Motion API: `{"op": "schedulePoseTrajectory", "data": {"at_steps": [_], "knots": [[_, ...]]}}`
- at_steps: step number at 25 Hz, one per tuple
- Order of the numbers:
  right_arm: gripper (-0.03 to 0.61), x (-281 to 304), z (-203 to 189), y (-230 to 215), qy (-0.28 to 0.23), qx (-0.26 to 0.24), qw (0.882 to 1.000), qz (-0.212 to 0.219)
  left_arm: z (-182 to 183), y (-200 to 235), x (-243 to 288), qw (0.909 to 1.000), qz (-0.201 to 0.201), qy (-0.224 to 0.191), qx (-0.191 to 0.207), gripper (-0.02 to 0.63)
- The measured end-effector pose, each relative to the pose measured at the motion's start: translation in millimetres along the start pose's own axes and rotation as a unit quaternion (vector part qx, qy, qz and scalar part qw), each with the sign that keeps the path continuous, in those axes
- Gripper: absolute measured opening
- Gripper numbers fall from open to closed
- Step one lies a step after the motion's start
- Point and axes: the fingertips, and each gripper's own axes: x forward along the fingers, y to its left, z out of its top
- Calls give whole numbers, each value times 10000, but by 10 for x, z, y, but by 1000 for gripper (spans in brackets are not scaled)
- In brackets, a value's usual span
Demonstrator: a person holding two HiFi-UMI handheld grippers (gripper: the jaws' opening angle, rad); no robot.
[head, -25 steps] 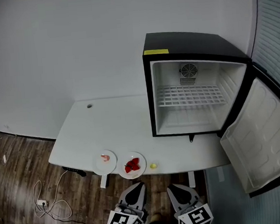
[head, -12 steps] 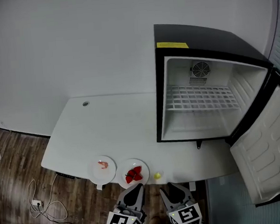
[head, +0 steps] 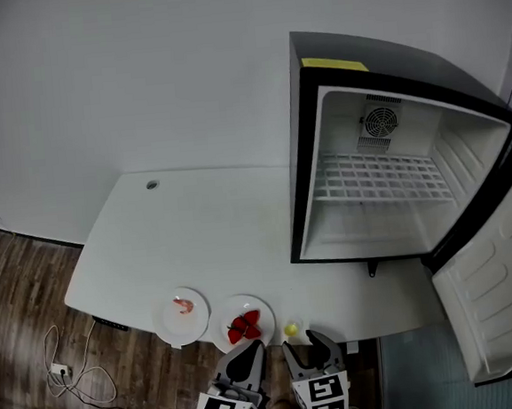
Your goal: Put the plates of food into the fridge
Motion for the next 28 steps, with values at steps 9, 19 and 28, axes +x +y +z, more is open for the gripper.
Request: {"op": "schedulePoseTrajectory", "data": {"at_steps": [9, 19, 28], "knots": [[187, 244, -45, 46, 425, 155, 9989, -137, -51, 58, -20, 10000, 48, -49, -39, 6], [186, 367, -119, 28, 667, 87, 9972, -331, -31, 157, -51, 9999, 134, -62, -73, 6], [144, 344, -114, 15, 549, 2, 9981, -267, -33, 202, -52, 9999, 123, 30, -108, 6]]}}
